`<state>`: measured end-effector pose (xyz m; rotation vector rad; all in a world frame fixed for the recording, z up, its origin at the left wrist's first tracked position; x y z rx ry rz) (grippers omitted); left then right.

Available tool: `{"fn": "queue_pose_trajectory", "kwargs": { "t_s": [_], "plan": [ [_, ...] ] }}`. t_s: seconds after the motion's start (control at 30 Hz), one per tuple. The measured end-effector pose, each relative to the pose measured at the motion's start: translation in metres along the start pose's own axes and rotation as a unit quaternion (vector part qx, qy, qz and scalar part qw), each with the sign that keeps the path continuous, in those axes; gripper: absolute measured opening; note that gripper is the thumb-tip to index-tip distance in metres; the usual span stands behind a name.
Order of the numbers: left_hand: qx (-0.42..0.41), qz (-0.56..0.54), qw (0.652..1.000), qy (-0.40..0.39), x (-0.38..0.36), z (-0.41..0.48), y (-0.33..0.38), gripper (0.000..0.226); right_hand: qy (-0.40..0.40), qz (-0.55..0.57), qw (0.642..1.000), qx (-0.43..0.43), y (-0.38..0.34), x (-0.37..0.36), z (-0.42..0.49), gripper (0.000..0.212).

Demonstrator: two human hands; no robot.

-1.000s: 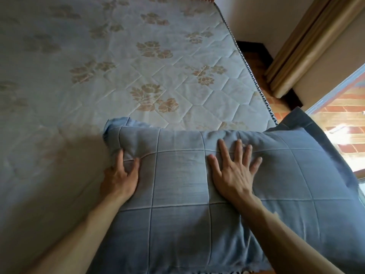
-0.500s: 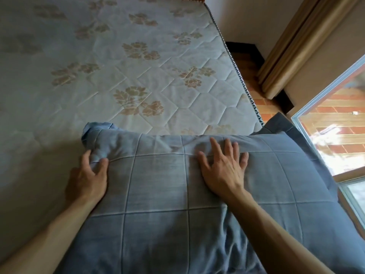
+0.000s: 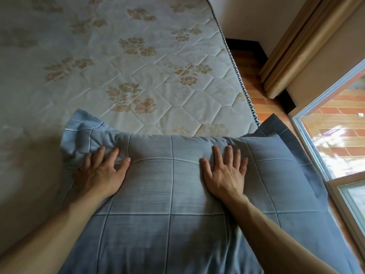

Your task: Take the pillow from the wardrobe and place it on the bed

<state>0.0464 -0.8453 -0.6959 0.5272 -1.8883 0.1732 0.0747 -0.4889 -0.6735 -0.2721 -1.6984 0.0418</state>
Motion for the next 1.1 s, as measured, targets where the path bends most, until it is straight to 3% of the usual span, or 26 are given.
{"fn": "queue_pose_trajectory", "kwargs": {
  "t_s": [0.13,0.27,0.37,0.53,0.7,0.87,1.0,1.1],
  "plan": [
    [-0.017,-0.007,0.999,0.044,0.019,-0.007,0.015,0.070,-0.007,0.003,1.000,0.003,0.002,0.010,0.006,0.075],
    [-0.129,-0.015,0.988,0.088,0.034,-0.046,0.064,0.067,0.031,-0.003,0.999,0.041,-0.013,0.032,0.005,0.068],
    [-0.212,0.009,0.975,0.072,0.027,-0.079,0.106,0.075,0.041,0.000,0.994,0.101,-0.031,0.042,-0.001,0.071],
    [-0.208,0.035,0.973,0.090,0.009,-0.081,0.110,0.076,0.034,-0.003,0.993,0.112,-0.026,0.026,-0.006,0.075],
    [-0.188,0.023,0.982,0.015,-0.040,-0.087,0.099,0.067,-0.026,0.005,0.993,0.113,-0.022,-0.013,-0.021,0.073],
    [-0.188,-0.004,0.982,0.009,-0.014,-0.084,0.104,0.074,-0.026,0.008,0.992,0.126,-0.022,0.009,-0.015,0.079],
    [-0.199,-0.129,0.971,0.009,0.030,-0.096,0.106,0.071,0.014,0.060,0.991,0.122,-0.033,0.045,-0.023,0.067],
    [-0.114,-0.339,0.933,-0.031,0.057,-0.104,0.088,0.065,0.062,0.148,0.980,0.116,-0.038,0.081,-0.031,0.062]
  ]
}}
Point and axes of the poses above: each hand's wrist, its own z-axis towards the middle knuckle, its own x-axis out of the back of the hand, y = z × x, the point moved 8 cm from there along z, towards the middle knuckle, and after that the axes turned 9 degrees about x, right-handed, at the moved point
